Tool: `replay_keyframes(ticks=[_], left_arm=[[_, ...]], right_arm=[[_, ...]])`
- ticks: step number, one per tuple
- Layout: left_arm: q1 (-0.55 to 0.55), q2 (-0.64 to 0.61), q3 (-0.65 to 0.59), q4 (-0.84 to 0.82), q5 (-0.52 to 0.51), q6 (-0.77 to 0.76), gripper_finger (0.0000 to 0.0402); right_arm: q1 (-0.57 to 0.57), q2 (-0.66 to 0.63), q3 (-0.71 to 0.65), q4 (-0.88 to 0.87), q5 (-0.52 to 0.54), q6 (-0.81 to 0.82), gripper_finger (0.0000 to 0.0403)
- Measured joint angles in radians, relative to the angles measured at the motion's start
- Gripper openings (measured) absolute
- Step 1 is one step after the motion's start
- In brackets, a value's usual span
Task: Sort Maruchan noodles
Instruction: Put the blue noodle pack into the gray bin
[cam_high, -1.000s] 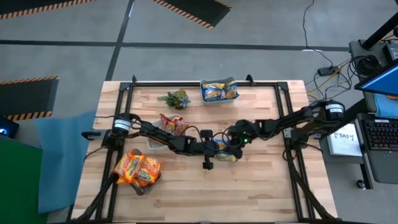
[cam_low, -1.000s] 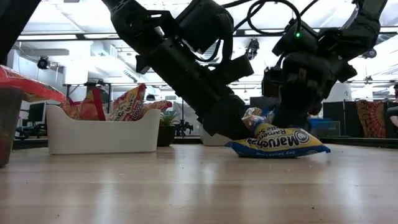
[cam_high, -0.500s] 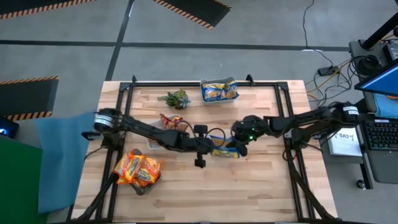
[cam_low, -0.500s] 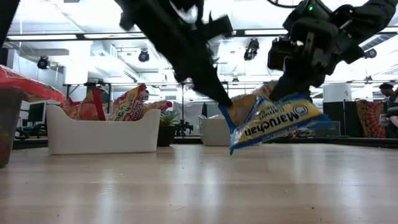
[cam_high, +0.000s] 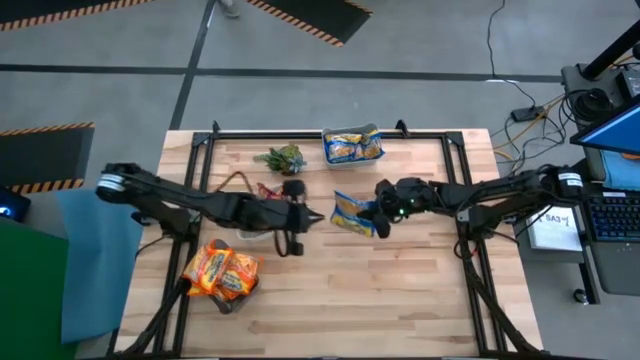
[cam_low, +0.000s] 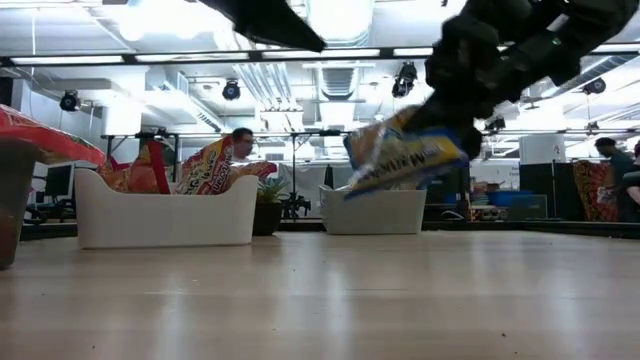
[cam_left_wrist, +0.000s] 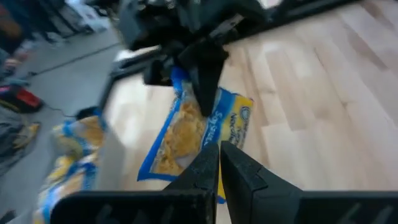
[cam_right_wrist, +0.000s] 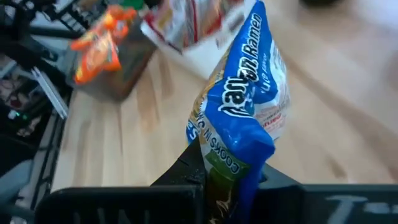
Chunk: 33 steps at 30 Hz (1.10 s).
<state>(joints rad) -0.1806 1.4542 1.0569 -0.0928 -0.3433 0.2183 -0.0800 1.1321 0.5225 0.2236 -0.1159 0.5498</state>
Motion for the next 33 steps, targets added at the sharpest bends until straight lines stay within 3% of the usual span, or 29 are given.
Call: replay_keyframes(ticks=[6, 13, 16, 25, 33], left_arm=[[0.0, -0.137, -0.104, 0.059, -0.07, -0.008, 0.0], [-0.001, -0.23, -0.155, 0.069, -0.084, -0.024, 0.0], [-0.001, -0.244, -0.155, 0.07, -0.085, -0.035, 0.0], [-0.007, -0.247, -0.155, 0.067, -0.085, -0.044, 0.0], [-0.02, -0.247, -0.155, 0.056, -0.084, -0.044, 0.0]], right_arm=[[-0.079, 0.019, 0.109, -0.016, 0.005, -0.037, 0.0018], [-0.24, 0.044, 0.316, -0.272, 0.003, -0.101, 0.0018], [-0.314, 0.09, 0.417, -0.368, -0.044, -0.153, 0.0018], [-0.514, 0.364, 0.75, -0.625, -0.381, -0.314, 0.0018], [-0.647, 0.656, 1.062, -0.958, -0.415, -0.47, 0.0018]])
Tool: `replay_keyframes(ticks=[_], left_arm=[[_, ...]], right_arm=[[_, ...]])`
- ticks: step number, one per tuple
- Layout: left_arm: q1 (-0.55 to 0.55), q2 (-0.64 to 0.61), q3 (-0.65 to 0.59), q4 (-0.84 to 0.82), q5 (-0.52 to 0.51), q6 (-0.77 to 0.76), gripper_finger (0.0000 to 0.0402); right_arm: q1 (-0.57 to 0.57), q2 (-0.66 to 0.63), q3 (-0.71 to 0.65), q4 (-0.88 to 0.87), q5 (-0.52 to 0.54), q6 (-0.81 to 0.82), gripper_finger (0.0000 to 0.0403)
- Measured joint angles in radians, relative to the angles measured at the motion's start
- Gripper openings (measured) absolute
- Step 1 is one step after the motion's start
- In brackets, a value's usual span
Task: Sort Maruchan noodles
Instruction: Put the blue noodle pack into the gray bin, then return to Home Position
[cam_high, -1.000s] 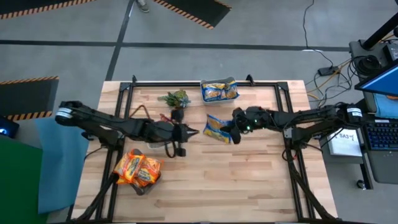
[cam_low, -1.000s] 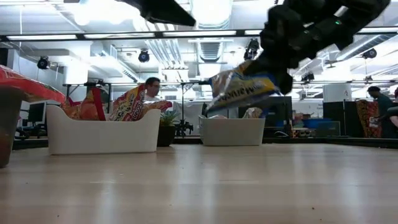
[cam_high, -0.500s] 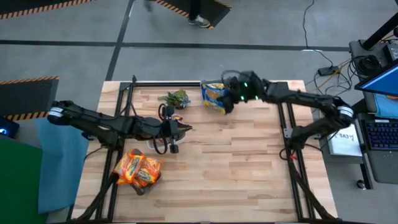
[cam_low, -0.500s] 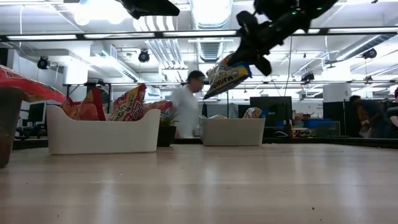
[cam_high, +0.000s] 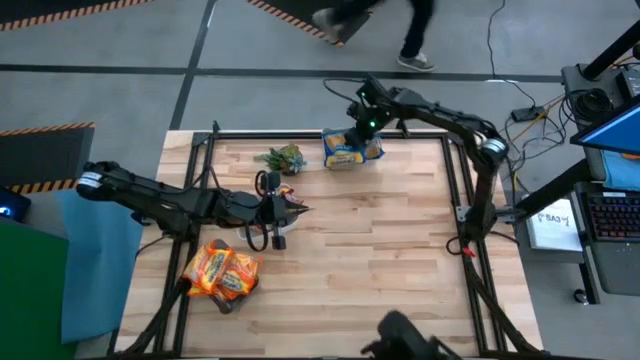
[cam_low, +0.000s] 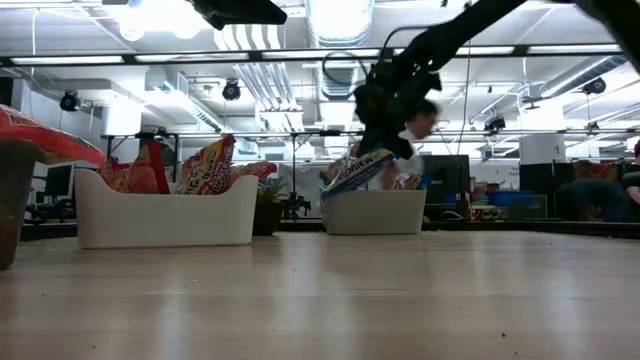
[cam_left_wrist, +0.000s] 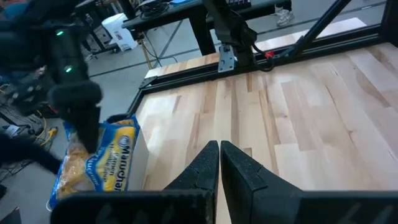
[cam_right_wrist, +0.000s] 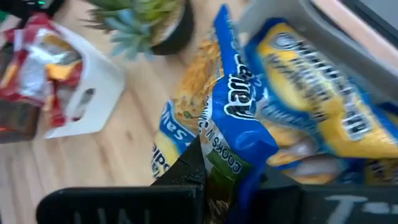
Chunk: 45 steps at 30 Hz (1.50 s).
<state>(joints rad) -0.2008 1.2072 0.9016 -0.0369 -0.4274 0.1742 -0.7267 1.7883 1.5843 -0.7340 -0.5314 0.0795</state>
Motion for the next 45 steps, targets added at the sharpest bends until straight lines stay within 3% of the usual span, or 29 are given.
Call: replay_keyframes(ticks=[7, 12, 20, 25, 29, 34, 41, 45], left_arm=[[0.0, 0.0, 0.0, -0.017, 0.0, 0.0, 0.0], [-0.002, 0.0, 0.0, -0.034, 0.0, 0.0, 0.0], [-0.015, -0.003, 0.0, -0.041, 0.0, -0.011, 0.0], [-0.043, -0.046, 0.0, -0.045, -0.018, -0.021, 0.0], [-0.07, -0.092, -0.007, -0.052, -0.045, -0.037, 0.0], [-0.097, -0.136, -0.036, -0.057, -0.073, -0.037, 0.0], [-0.1, -0.161, -0.055, -0.055, -0.089, -0.045, 0.0], [-0.1, -0.162, -0.055, -0.056, -0.088, -0.045, 0.0]], right_arm=[[-0.059, 0.147, 0.187, -0.13, 0.0, -0.056, 0.0019], [-0.074, 0.204, 0.277, -0.185, 0.031, -0.056, 0.0041], [-0.072, 0.224, 0.388, -0.312, 0.288, -0.093, 0.0103], [-0.073, 0.177, 0.406, -0.335, 0.327, -0.075, 0.0125], [-0.051, 0.129, 0.384, -0.246, 0.331, -0.046, 0.0119], [0.006, 0.076, 0.306, -0.025, 0.383, -0.019, 0.0084], [0.098, 0.063, 0.083, 0.398, 0.649, -0.034, 0.002], [0.138, 0.065, -0.11, 0.694, 0.796, -0.043, 0.001]])
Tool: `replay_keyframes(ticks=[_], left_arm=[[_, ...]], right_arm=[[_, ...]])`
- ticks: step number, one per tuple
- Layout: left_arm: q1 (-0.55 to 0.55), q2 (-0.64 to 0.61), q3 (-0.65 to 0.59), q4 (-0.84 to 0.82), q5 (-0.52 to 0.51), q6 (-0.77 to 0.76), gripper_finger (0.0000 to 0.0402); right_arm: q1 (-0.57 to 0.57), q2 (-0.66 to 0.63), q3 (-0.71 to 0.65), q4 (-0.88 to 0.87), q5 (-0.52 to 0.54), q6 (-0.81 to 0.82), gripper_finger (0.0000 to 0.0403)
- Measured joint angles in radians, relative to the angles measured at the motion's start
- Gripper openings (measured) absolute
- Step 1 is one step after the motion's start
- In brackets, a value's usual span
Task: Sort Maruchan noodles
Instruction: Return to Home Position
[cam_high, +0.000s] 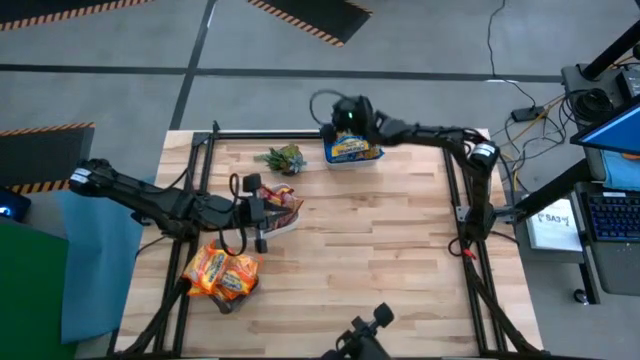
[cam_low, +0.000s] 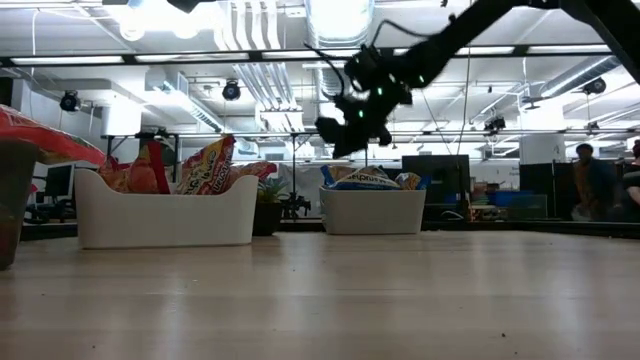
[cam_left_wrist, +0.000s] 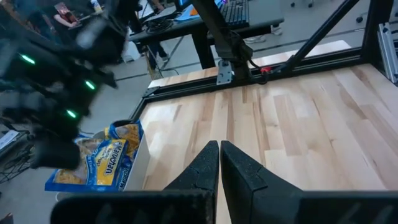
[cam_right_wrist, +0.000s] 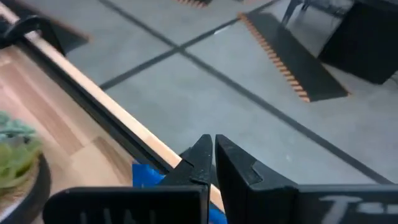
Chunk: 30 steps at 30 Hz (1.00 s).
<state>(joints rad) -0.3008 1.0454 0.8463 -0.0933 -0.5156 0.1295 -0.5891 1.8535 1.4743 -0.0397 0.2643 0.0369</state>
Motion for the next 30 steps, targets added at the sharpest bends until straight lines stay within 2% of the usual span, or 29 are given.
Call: replay_keyframes(ticks=[7, 10, 17, 24, 30], left_arm=[[0.0, 0.0, 0.0, -0.001, 0.0, 0.0, 0.0], [0.0, 0.0, 0.0, 0.0, 0.001, 0.0, 0.0], [0.0, 0.0, 0.0, 0.009, 0.001, 0.007, 0.0], [0.0, 0.0, 0.002, 0.013, 0.001, 0.011, 0.0], [0.0, 0.0, 0.002, 0.011, 0.001, 0.019, 0.0]], right_arm=[[0.044, 0.011, -0.33, 0.517, 0.078, 0.089, 0.0009], [0.051, 0.013, -0.421, 0.6, 0.09, 0.127, 0.0009], [0.053, 0.005, -0.469, 0.605, 0.11, 0.149, 0.0008], [0.064, -0.013, -0.376, 0.554, 0.102, 0.146, 0.0009], [0.078, 0.019, -0.349, 0.514, 0.102, 0.165, 0.0009]])
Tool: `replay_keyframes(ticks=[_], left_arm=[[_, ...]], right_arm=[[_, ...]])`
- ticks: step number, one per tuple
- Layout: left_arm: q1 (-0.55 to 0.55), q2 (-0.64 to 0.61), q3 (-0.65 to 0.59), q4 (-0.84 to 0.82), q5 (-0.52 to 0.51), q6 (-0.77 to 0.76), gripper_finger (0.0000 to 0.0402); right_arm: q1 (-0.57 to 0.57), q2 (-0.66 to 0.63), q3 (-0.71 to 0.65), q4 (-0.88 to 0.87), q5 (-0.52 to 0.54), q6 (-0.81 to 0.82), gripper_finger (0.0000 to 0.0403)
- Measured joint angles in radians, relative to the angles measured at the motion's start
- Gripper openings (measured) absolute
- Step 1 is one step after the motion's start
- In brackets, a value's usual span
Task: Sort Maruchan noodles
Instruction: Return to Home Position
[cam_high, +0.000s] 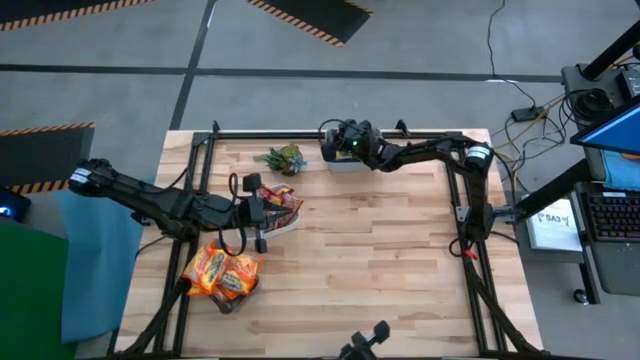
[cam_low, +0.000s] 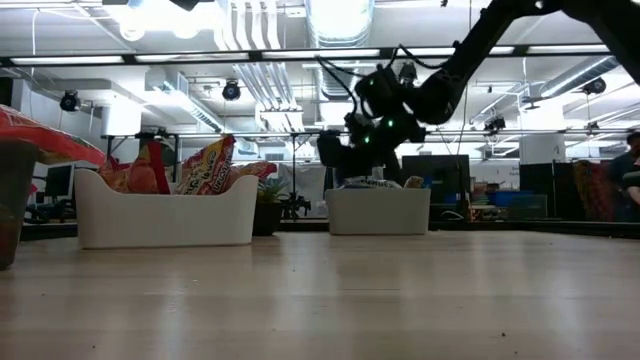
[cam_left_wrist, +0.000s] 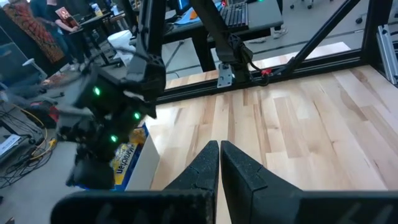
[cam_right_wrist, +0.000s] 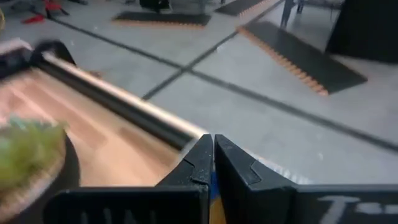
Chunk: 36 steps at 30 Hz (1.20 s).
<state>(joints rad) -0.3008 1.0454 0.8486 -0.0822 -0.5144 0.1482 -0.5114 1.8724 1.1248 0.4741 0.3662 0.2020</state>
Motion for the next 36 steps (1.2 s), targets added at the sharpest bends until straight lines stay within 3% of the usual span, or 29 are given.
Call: replay_keyframes(ticks=[8, 17, 29, 36], left_arm=[[0.0, 0.0, 0.0, -0.001, 0.0, -0.001, 0.0], [0.0, 0.0, 0.0, -0.002, 0.001, -0.001, 0.0], [0.0, 0.0, 0.0, -0.003, 0.001, 0.0, 0.0], [-0.005, -0.009, 0.0, -0.063, 0.0, 0.0, 0.0]], right_arm=[[0.001, 0.087, 0.001, 0.009, -0.005, 0.051, 0.0009], [-0.006, -0.061, 0.035, -0.133, 0.024, -0.028, 0.0009], [-0.006, 0.065, 0.033, -0.11, 0.019, 0.039, 0.0009], [0.009, -0.028, 0.027, -0.153, 0.006, -0.023, 0.0009]])
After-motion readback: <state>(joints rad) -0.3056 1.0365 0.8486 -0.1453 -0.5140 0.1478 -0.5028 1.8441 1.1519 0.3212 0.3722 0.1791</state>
